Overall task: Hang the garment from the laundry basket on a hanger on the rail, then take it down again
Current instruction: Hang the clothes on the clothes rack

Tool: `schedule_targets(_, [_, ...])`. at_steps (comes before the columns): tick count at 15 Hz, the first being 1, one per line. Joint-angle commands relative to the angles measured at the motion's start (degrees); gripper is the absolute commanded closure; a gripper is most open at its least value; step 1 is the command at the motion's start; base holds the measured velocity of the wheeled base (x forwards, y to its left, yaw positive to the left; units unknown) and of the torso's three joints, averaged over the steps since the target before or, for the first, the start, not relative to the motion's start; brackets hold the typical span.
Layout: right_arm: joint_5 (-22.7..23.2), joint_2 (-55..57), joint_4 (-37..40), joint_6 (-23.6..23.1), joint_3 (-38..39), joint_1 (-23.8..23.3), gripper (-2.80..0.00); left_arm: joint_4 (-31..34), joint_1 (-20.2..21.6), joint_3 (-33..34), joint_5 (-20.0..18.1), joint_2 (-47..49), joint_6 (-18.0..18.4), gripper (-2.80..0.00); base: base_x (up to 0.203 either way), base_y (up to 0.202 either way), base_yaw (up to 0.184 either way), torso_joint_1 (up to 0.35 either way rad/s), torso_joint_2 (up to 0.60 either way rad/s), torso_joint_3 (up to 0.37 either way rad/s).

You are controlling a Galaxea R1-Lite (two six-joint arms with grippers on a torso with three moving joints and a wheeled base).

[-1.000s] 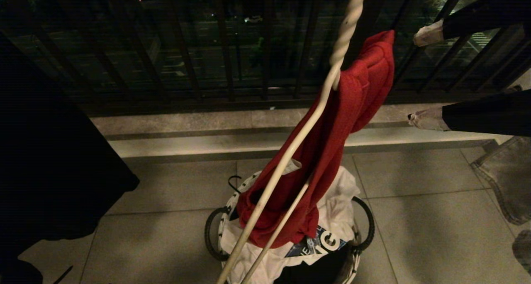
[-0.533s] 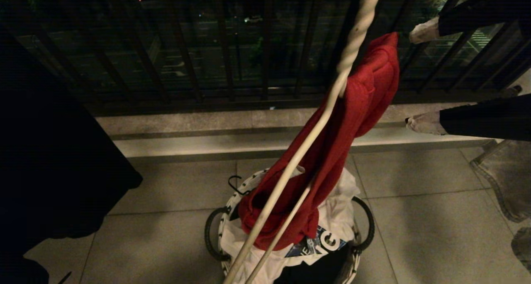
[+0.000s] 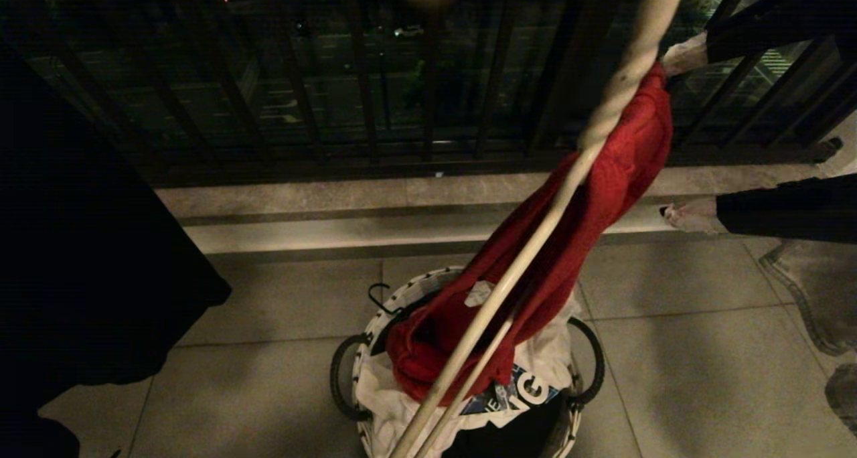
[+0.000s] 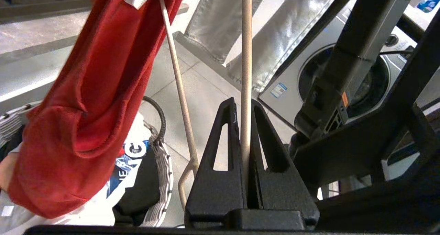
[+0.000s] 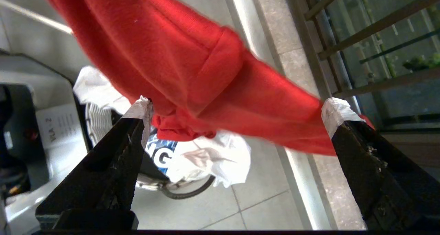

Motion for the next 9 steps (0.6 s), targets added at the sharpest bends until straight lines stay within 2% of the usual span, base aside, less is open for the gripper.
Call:
schedule_targets(1, [0.2,-0.01,0.77,-0.43,0.15,0.05,-2.8,-0.3,-0.06,0.36,0.06,0.01,0.01,0.0,0.0,0.0,0.0,0.0,0.0,0.0])
schedule_targets(9, [2.53,-0.06,1.66,-2.01,-0.64,0.22,-2.8,-0.11,-0.32,0.66,0.05,0.45,0.14,0.0,0.0,0.0,0.0,0.0,0.0,0.0])
